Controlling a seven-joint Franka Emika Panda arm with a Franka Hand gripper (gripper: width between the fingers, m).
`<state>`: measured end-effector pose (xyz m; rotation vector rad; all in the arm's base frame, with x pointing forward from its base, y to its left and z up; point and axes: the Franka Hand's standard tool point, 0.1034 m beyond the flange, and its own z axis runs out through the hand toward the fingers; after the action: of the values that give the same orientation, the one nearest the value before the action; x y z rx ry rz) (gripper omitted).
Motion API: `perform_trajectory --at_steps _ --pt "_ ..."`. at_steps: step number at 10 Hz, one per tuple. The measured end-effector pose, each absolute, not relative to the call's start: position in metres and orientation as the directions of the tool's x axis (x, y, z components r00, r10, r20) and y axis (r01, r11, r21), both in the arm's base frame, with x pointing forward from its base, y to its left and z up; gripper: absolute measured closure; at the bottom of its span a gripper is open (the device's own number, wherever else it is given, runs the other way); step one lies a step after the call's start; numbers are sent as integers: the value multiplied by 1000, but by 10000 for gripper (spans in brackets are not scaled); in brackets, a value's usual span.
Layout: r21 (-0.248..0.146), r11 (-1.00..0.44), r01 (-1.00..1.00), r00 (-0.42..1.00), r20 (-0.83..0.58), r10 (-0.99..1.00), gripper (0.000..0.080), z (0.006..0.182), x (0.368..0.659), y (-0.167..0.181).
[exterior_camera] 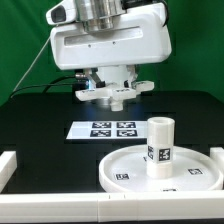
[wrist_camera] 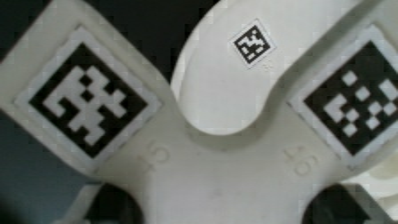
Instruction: Assemble round table
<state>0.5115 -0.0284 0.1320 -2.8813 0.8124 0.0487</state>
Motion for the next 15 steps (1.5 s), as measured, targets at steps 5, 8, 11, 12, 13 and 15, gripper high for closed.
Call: perform_trajectory --at_steps 5,8,11,12,13,15 --pt "-161 -865 -476 879 -43 -475 357 149 538 0" --pt "-167 -878 -449 892 -30 -451 357 153 552 23" --pt "-162 -893 -420 906 -27 -422 357 143 563 37" --pt "-156 -893 -423 906 -35 -423 357 139 559 35" --pt "-154 -893 -423 906 -39 -422 357 136 557 36" --pt "-148 -894 -422 906 -44 -421 357 130 555 36"
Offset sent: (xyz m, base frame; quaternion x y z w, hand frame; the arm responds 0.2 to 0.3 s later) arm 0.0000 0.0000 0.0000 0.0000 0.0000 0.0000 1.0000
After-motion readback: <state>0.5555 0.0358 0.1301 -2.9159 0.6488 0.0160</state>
